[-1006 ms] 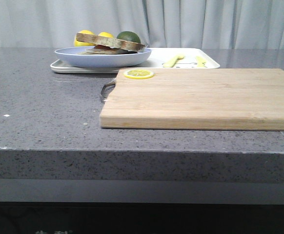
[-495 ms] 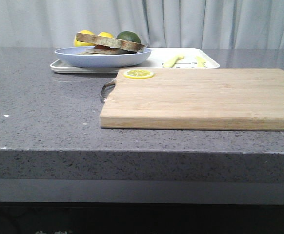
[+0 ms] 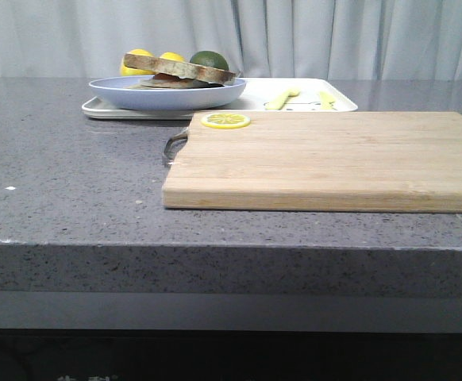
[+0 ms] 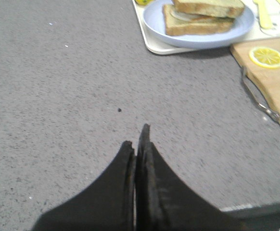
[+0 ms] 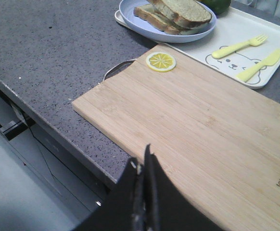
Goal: Place bread and move sandwich to tray
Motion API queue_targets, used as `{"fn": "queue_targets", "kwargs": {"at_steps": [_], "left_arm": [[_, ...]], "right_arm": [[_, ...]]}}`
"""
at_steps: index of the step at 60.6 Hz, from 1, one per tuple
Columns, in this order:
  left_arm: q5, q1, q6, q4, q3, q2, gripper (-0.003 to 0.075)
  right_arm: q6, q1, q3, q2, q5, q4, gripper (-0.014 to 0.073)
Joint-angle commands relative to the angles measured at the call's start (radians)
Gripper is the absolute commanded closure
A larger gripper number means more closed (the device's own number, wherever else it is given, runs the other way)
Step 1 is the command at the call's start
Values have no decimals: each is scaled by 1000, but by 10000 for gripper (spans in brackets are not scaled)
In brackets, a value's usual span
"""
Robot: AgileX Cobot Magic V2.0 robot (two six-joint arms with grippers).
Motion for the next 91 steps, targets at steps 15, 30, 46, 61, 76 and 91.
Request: {"fn": "queue_targets", "kwargs": {"at_steps": [15,30,46,61,76,91], "left_arm": [[-614,164,-12,-4,413,-304,738],[-687,198,-12,-105,623,-460,738],[-689,198,-12,-112,670,-500,738],[-692,198,-12,-112,670,-498,738],[-692,198,-12,-112,670,-498,738],[-692,198,-12,-112,670,-498,738]], "right_arm": [[-1,-1,-28,1,-73,0,662],[-1,-1,-28,1,-73,0,662],[-1,-1,-28,1,-73,0,662],[-1,-1,-28,1,-73,0,662],[-1,-1,-28,1,-73,0,662],[-1,-1,-28,1,-73,0,662]]}}
